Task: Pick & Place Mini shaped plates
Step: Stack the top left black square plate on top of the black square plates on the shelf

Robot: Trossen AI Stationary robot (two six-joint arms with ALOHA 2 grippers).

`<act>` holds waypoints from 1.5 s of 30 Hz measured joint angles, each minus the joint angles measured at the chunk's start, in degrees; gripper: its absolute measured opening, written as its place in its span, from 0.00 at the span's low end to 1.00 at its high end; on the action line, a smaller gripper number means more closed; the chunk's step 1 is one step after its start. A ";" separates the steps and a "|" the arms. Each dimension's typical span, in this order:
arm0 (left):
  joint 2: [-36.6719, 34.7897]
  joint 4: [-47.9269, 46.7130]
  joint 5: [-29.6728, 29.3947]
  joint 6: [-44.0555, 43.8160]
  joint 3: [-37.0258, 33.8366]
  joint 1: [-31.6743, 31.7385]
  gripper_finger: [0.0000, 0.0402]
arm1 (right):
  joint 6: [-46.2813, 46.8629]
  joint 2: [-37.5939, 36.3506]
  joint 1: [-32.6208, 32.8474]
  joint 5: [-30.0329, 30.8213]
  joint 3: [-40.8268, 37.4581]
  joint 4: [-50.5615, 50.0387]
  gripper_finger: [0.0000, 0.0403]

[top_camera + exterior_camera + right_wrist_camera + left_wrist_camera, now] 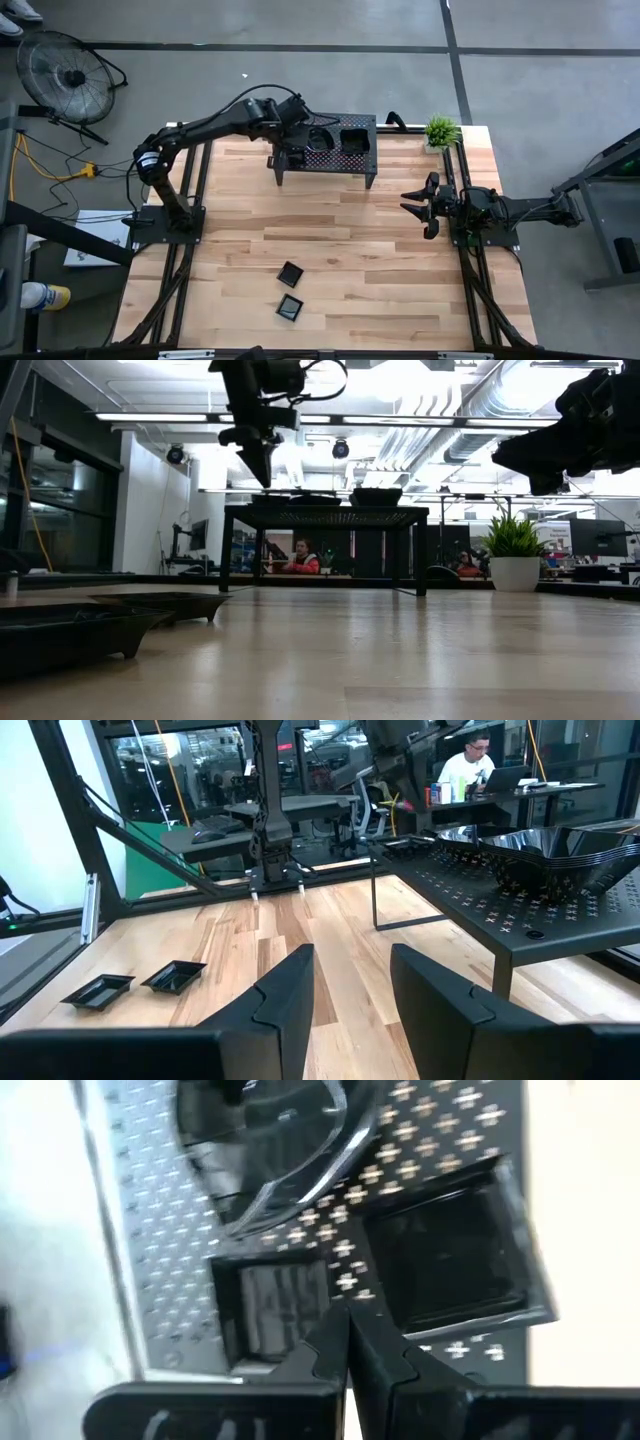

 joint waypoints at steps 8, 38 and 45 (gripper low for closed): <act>0.00 -0.21 -0.06 -0.38 0.02 0.13 0.00 | 0.00 0.00 0.01 0.00 0.00 0.00 0.32; 0.49 -5.65 -8.72 -10.18 -0.02 -14.97 0.35 | 0.01 0.00 0.01 0.01 -0.01 0.00 0.32; 2.83 -5.43 -17.62 -15.69 -0.09 -17.82 0.38 | 0.01 0.00 0.00 -0.04 -0.01 0.00 0.32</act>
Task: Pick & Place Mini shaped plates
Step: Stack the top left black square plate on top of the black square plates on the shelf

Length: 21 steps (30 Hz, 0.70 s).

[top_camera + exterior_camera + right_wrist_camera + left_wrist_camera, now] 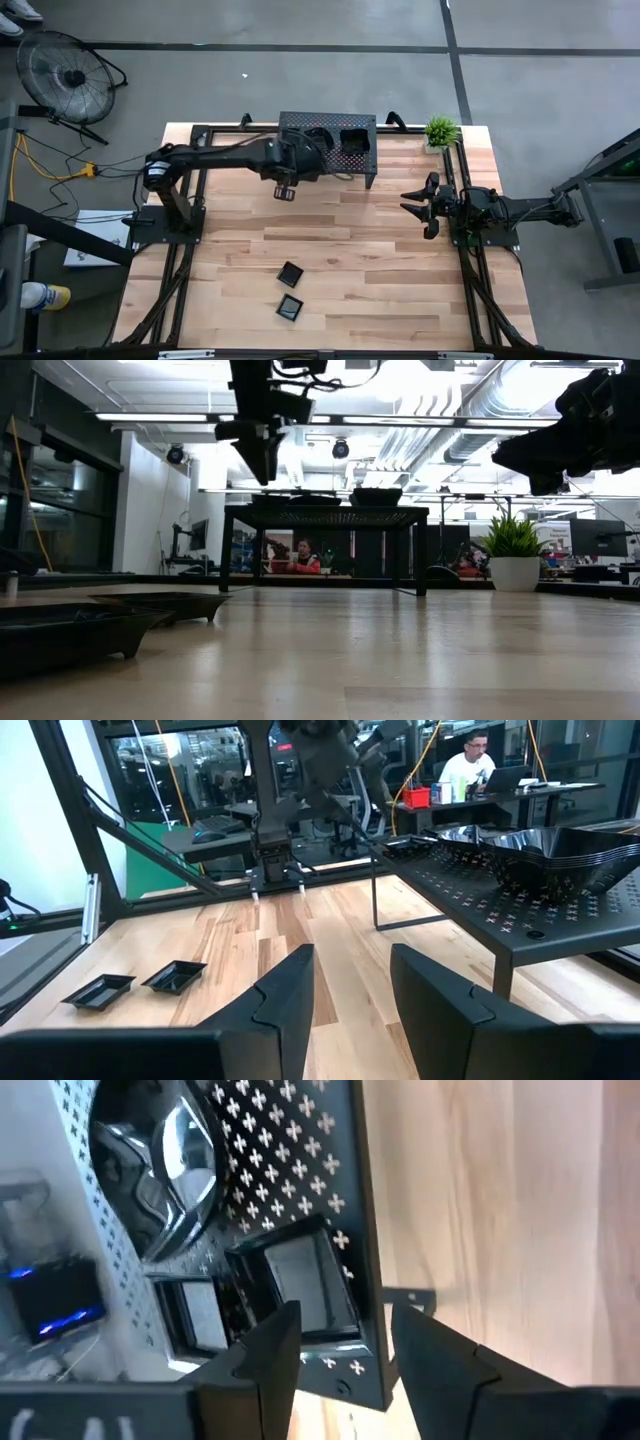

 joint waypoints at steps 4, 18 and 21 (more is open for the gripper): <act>0.95 -0.28 -3.49 -2.98 -0.04 -2.03 0.36 | 0.00 0.05 0.00 -0.09 0.02 0.06 0.32; 0.93 0.04 -8.95 -11.09 -5.45 -4.19 0.32 | 0.00 0.15 0.02 -0.13 0.00 0.02 0.32; 0.93 0.12 -10.51 -11.84 -6.88 -4.19 0.32 | -0.02 0.15 0.02 -0.15 0.02 0.02 0.32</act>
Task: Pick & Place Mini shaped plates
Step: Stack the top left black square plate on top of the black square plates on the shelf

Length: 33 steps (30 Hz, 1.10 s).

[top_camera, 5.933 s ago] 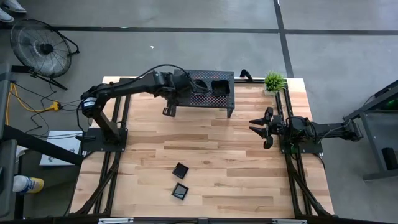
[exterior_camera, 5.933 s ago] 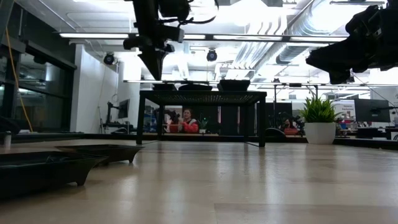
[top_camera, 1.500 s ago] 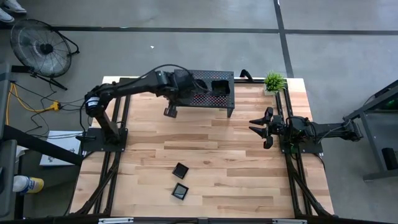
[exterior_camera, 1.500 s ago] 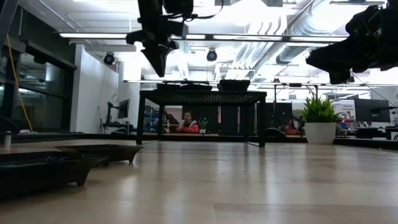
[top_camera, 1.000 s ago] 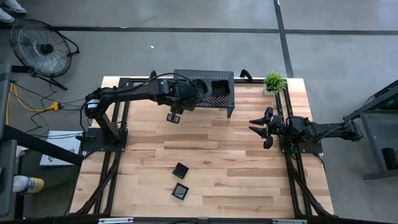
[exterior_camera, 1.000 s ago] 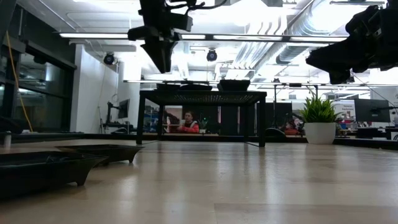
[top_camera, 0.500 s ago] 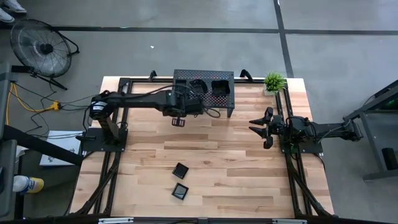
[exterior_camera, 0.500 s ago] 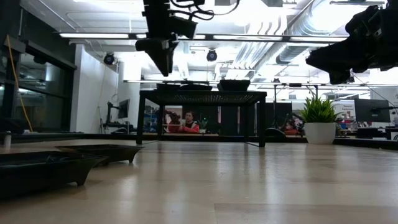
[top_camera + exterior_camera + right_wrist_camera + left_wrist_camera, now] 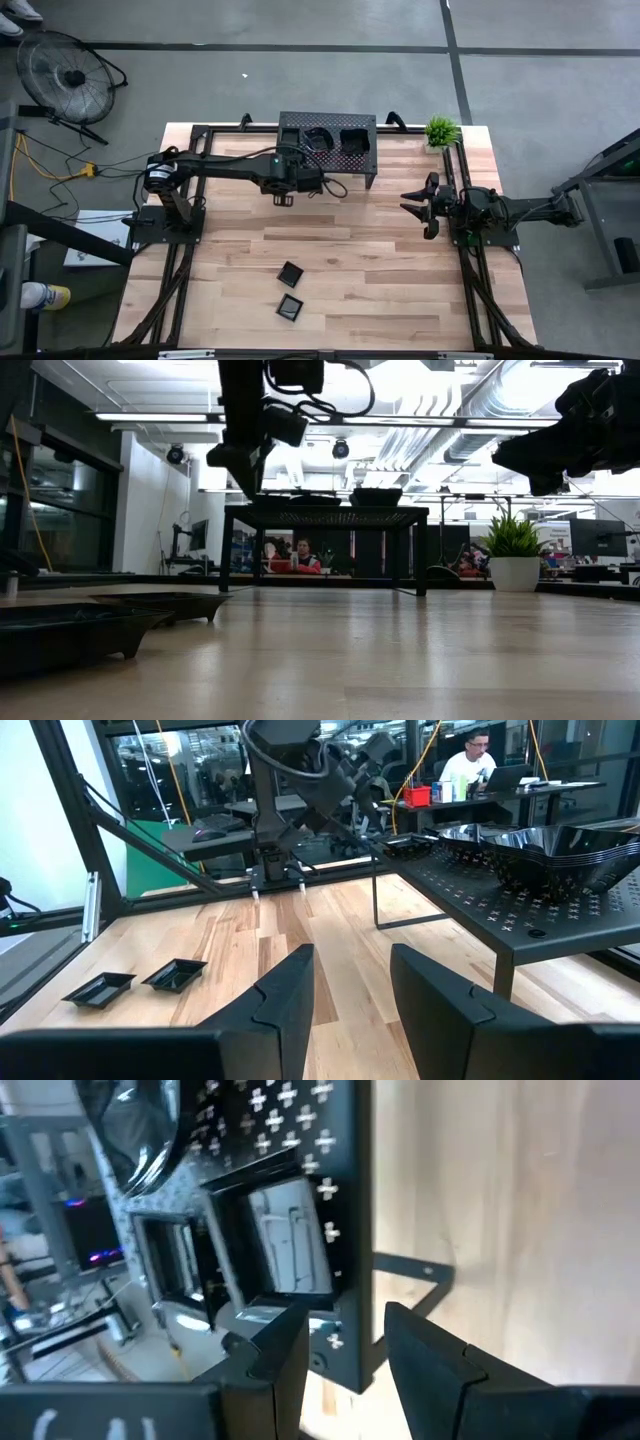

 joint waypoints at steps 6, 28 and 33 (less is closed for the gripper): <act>0.00 0.63 -1.94 -0.27 -0.08 0.00 0.32 | 0.02 0.00 -0.02 0.00 -0.01 -0.01 0.32; -0.02 4.49 -0.15 1.23 -0.08 1.52 0.32 | 0.02 0.00 0.00 -0.01 0.00 -0.02 0.32; -0.04 4.63 1.05 1.90 -0.07 3.02 0.32 | 0.02 0.00 -0.01 -0.03 -0.01 -0.04 0.32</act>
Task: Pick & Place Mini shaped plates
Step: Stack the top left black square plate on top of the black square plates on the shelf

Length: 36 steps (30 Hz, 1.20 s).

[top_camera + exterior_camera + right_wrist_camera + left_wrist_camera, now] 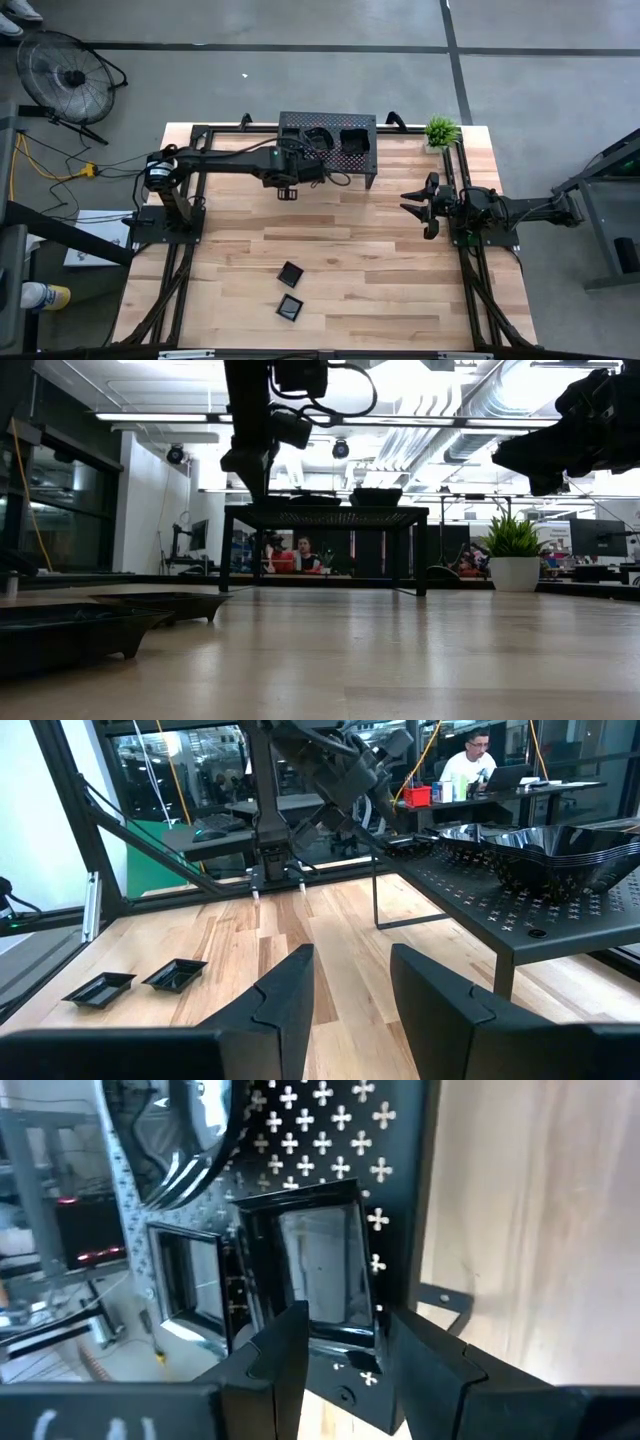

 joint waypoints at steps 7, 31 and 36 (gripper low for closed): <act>0.00 0.72 2.12 0.71 -0.02 0.03 0.32 | 0.00 0.00 0.00 0.02 -0.01 0.00 0.32; -0.13 0.50 4.42 1.90 0.05 0.02 0.01 | 0.00 0.00 -0.01 0.02 -0.01 0.00 0.32; -0.64 -1.32 5.40 1.34 0.07 -0.81 0.00 | -0.01 0.00 0.00 0.02 -0.01 0.00 0.32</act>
